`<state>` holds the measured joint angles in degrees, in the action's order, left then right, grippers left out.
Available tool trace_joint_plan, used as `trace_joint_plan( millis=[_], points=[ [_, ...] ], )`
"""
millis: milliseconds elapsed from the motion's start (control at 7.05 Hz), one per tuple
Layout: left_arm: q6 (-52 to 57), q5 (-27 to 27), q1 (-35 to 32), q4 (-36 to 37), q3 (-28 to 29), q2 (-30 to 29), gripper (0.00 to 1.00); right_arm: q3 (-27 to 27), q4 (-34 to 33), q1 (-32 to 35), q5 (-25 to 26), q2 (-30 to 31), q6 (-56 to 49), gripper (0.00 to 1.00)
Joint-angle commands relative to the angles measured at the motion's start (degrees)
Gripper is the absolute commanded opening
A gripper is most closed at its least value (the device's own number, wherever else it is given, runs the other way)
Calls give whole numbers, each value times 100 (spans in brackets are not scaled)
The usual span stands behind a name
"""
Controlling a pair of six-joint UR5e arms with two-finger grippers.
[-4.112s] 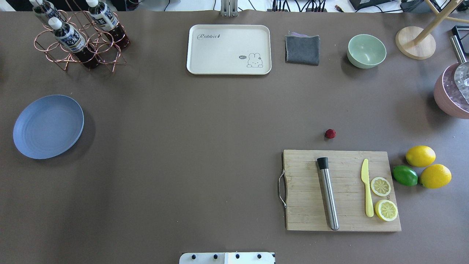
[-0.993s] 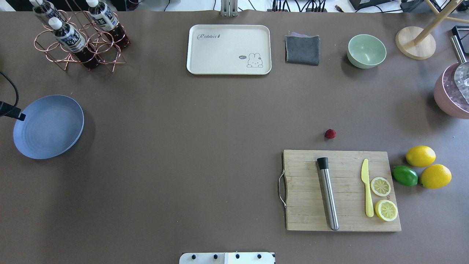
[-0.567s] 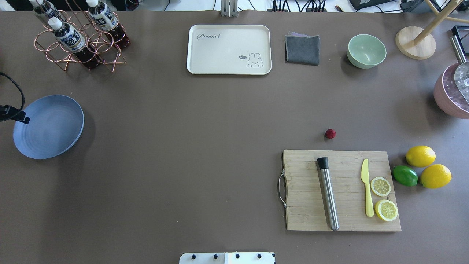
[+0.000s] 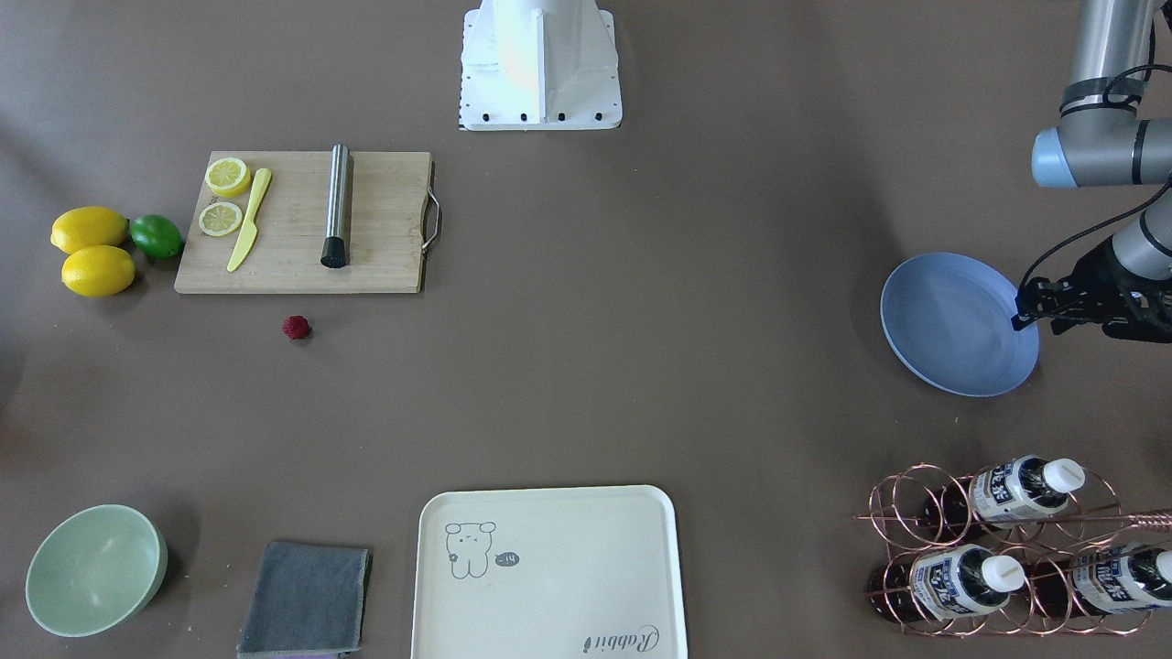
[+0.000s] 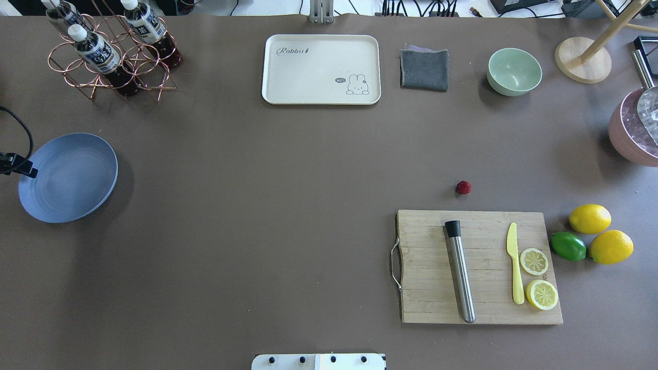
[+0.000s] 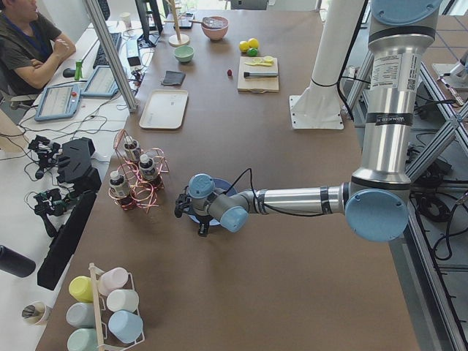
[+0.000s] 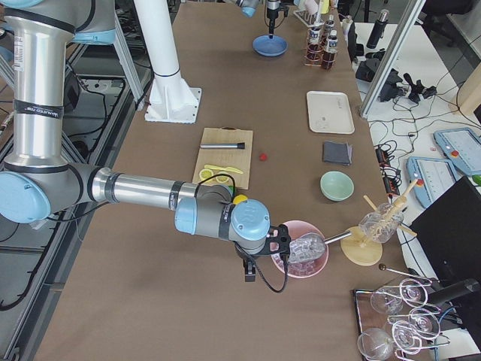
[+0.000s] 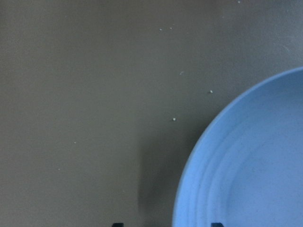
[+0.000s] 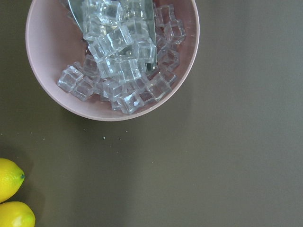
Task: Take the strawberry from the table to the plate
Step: 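Push the blue plate with the left gripper toward the table center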
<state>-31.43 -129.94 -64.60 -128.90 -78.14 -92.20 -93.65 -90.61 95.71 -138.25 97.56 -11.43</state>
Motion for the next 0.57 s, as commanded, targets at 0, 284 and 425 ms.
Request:
trace_joint_plan(
  millis=[0, 284, 425],
  points=[
    [-153, 4, 9, -12, -8, 0, 38, -4, 0, 0, -9, 0, 0, 100],
    [-607, -5, 9, -12, -86, -17, 0, -13, 0, 0, -9, 0, 0, 100],
    [-662, -75, 9, -12, -148, -70, 0, -13, 0, 0, -9, 0, 0, 100]
  ],
)
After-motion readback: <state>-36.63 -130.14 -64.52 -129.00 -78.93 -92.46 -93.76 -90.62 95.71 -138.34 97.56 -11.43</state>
